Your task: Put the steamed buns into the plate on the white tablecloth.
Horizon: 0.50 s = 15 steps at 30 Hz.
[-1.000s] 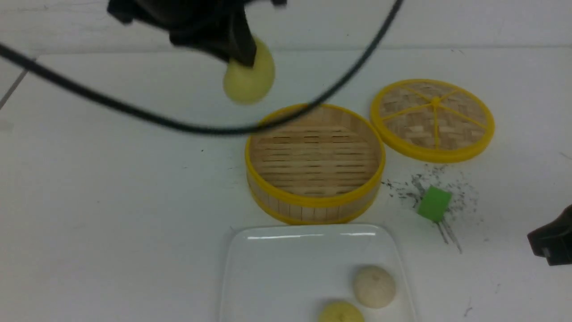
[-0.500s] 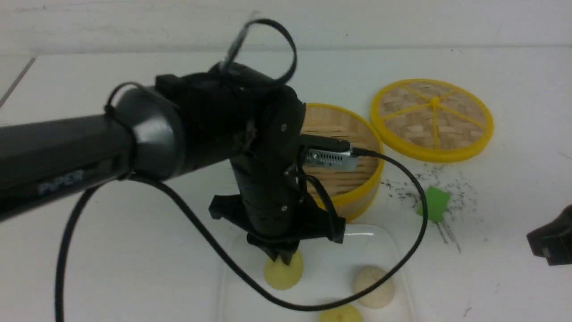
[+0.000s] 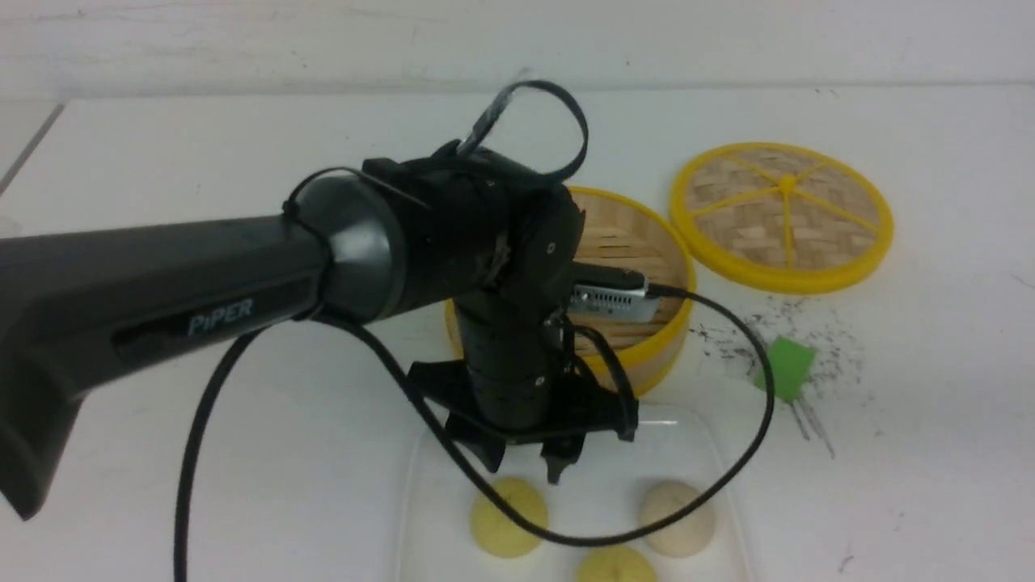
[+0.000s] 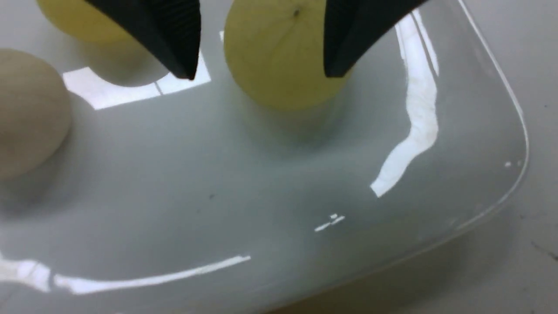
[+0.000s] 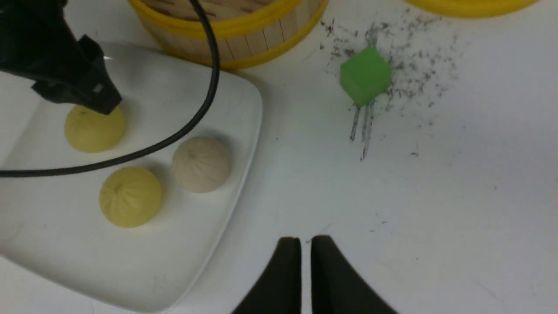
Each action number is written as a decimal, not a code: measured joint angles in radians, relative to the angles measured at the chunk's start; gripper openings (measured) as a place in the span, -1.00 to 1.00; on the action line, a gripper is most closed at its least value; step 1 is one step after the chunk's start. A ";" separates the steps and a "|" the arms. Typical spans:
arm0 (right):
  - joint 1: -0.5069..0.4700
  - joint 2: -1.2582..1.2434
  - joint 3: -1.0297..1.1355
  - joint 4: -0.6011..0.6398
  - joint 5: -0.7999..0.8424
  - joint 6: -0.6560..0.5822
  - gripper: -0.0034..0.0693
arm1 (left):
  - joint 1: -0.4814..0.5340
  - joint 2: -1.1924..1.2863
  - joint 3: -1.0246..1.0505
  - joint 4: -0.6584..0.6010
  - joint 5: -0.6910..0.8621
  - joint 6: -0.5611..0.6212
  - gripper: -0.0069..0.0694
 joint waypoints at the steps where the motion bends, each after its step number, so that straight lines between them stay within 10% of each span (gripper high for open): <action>1: 0.000 -0.032 0.000 -0.005 0.009 0.000 -0.75 | 0.000 0.000 -0.016 0.000 0.006 0.000 0.25; 15: 0.000 -0.510 0.010 -0.059 0.054 -0.006 -0.69 | 0.000 0.000 -0.154 0.040 0.086 0.000 0.26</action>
